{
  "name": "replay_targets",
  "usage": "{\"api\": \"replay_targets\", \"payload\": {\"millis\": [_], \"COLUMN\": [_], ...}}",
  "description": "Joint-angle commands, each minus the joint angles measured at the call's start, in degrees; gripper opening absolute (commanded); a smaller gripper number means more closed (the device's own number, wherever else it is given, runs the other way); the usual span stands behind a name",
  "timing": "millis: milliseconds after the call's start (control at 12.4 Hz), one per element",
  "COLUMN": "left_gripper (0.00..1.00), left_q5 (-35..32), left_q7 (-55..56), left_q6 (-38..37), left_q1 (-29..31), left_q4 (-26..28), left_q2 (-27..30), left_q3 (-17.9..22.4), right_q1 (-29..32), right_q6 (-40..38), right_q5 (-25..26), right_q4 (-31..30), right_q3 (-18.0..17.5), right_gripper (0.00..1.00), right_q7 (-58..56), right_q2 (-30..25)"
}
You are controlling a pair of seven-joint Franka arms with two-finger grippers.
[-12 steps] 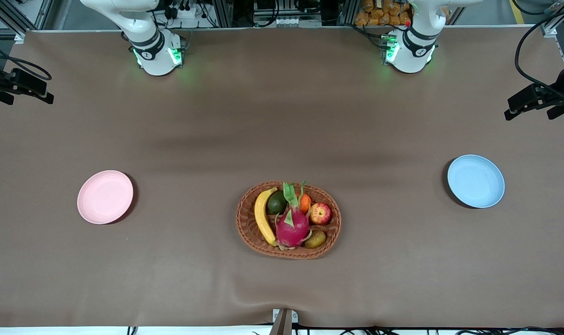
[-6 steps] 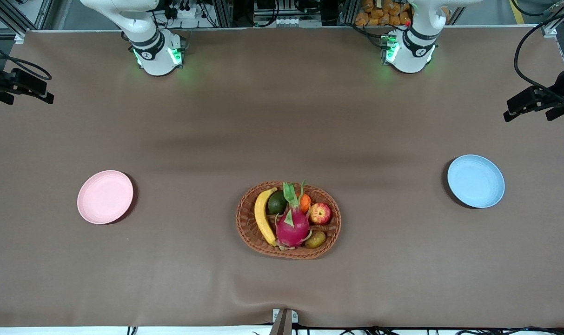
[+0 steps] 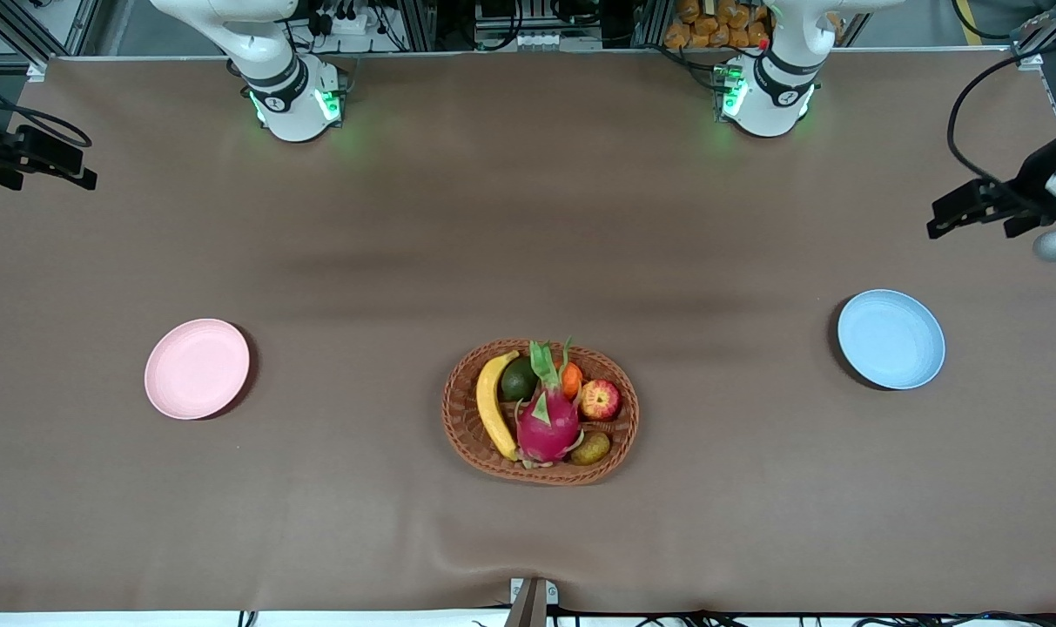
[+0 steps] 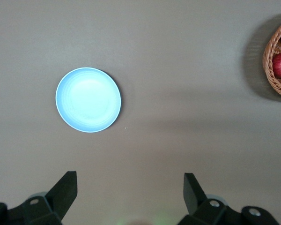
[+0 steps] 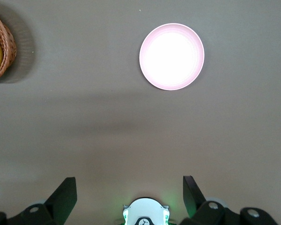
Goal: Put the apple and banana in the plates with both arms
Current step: 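Reach the left gripper over the basket toward the red apple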
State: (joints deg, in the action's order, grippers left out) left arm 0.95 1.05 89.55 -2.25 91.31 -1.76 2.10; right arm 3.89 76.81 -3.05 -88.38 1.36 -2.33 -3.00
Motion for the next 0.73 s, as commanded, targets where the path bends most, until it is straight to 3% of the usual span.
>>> {"api": "replay_targets", "payload": {"millis": [0, 648], "left_gripper": [1.00, 1.00], "left_q5": [0.98, 0.45], "left_q7": [-0.79, -2.54], "left_q6": [3.43, 16.34], "left_q1": [-0.29, -8.11], "left_q4": [-0.44, -0.96], "left_q2": [-4.46, -14.32], "left_q3": [0.19, -1.03], "right_q1": [1.21, 1.39], "right_q6": [-0.35, 0.71], "right_q5": [-1.00, -1.08], "right_q4": [-0.39, -0.22], "right_q3": [-0.75, -0.83], "right_gripper": [1.00, 1.00], "right_q7": [0.04, 0.04], "right_q2": [-0.60, -0.43]}}
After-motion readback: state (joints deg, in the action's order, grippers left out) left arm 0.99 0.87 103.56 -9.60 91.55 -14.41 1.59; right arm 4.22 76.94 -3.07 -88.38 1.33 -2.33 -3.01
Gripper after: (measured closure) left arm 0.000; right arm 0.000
